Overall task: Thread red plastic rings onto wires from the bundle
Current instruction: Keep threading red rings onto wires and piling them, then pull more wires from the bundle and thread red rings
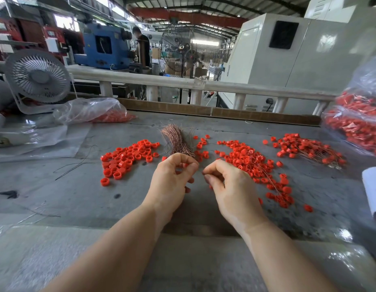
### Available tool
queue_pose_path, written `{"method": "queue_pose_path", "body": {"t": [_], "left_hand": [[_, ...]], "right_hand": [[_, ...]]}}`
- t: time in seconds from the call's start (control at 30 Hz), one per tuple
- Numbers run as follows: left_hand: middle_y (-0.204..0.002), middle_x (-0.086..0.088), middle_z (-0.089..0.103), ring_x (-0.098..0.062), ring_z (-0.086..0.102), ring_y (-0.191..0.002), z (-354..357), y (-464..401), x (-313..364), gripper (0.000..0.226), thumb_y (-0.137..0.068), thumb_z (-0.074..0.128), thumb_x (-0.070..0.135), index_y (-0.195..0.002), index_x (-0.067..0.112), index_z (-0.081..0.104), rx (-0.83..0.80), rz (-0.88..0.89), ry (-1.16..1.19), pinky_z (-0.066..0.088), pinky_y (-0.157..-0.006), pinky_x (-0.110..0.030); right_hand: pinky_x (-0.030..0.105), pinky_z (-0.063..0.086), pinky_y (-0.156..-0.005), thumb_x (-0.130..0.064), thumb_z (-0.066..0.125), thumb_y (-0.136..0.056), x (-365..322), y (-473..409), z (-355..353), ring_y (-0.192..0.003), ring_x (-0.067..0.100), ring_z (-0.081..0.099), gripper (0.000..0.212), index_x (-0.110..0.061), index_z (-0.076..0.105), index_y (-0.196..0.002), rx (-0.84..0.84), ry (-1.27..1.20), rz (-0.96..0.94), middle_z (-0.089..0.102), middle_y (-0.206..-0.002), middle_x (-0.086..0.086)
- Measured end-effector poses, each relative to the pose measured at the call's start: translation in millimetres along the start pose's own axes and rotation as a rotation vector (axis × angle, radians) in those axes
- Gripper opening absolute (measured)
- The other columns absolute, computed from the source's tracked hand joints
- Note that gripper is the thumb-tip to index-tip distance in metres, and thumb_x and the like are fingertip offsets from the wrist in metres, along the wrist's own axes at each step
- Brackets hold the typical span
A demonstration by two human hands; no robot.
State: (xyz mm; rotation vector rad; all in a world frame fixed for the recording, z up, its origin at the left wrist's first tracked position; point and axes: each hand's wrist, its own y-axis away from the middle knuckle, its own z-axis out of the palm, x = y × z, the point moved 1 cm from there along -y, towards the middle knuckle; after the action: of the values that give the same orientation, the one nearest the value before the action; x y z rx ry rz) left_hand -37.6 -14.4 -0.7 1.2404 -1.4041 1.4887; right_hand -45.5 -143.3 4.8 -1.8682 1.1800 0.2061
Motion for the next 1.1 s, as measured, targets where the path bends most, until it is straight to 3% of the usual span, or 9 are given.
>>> {"method": "queue_pose_path", "body": {"t": [0.2, 0.4, 0.57, 0.73, 0.97, 1.1], "left_hand": [[-0.077, 0.003, 0.058, -0.001, 0.053, -0.055, -0.5, -2.5, 0.4, 0.021, -0.088, 0.061, 0.015, -0.072, 0.028, 0.057, 0.046, 0.060, -0.189, 0.042, -0.051, -0.016], [-0.078, 0.003, 0.057, -0.006, 0.053, -0.060, -0.4, -3.1, -1.7, 0.019, -0.087, 0.062, 0.017, -0.073, 0.028, 0.057, 0.086, 0.062, -0.235, 0.038, -0.055, -0.020], [-0.068, 0.006, 0.056, 0.003, 0.050, -0.050, -6.6, -4.9, -2.7, 0.018, -0.089, 0.060, 0.015, -0.074, 0.025, 0.058, 0.200, 0.002, -0.048, 0.043, -0.047, -0.018], [-0.064, 0.004, 0.051, 0.003, 0.047, -0.048, -9.2, -5.4, -2.4, 0.013, -0.091, 0.057, 0.015, -0.079, 0.019, 0.059, 0.295, -0.046, 0.076, 0.040, -0.041, -0.016], [-0.064, 0.005, 0.050, -0.001, 0.047, -0.051, -7.7, -3.9, -3.7, 0.012, -0.091, 0.058, 0.016, -0.080, 0.020, 0.060, 0.238, -0.096, 0.064, 0.040, -0.042, -0.017], [-0.065, 0.005, 0.053, -0.007, 0.050, -0.054, -4.7, -3.2, -7.3, 0.018, -0.087, 0.063, 0.015, -0.072, 0.025, 0.060, 0.116, -0.064, -0.120, 0.040, -0.053, -0.023]], "right_hand": [[0.025, 0.039, -0.065, -0.003, 0.061, -0.083, -1.4, -1.6, 1.4, -0.069, 0.012, 0.051, 0.013, -0.014, 0.061, -0.077, 0.001, 0.033, -0.010, 0.053, -0.069, -0.011], [0.029, 0.043, -0.067, -0.003, 0.061, -0.084, -1.7, -0.5, 0.6, -0.072, 0.014, 0.053, 0.011, -0.013, 0.063, -0.079, -0.003, 0.045, -0.021, 0.056, -0.071, -0.009], [0.024, 0.038, -0.065, -0.007, 0.061, -0.085, 2.4, 0.0, 0.1, -0.070, 0.013, 0.051, 0.007, -0.012, 0.064, -0.082, 0.003, 0.130, -0.002, 0.055, -0.072, -0.008], [0.024, 0.035, -0.065, -0.007, 0.061, -0.085, 7.3, 0.2, -0.7, -0.073, 0.013, 0.049, 0.007, -0.012, 0.065, -0.082, 0.048, 0.182, 0.040, 0.057, -0.077, -0.006], [0.028, 0.044, -0.069, 0.000, 0.060, -0.085, 8.1, -1.7, -6.2, -0.076, 0.018, 0.057, 0.011, -0.008, 0.067, -0.084, 0.236, 0.108, 0.078, 0.065, -0.082, 0.000], [0.031, 0.046, -0.067, -0.007, 0.059, -0.088, 8.4, -2.8, -9.9, -0.073, 0.019, 0.059, 0.008, -0.008, 0.067, -0.086, 0.357, -0.011, 0.125, 0.067, -0.079, 0.003]]}}
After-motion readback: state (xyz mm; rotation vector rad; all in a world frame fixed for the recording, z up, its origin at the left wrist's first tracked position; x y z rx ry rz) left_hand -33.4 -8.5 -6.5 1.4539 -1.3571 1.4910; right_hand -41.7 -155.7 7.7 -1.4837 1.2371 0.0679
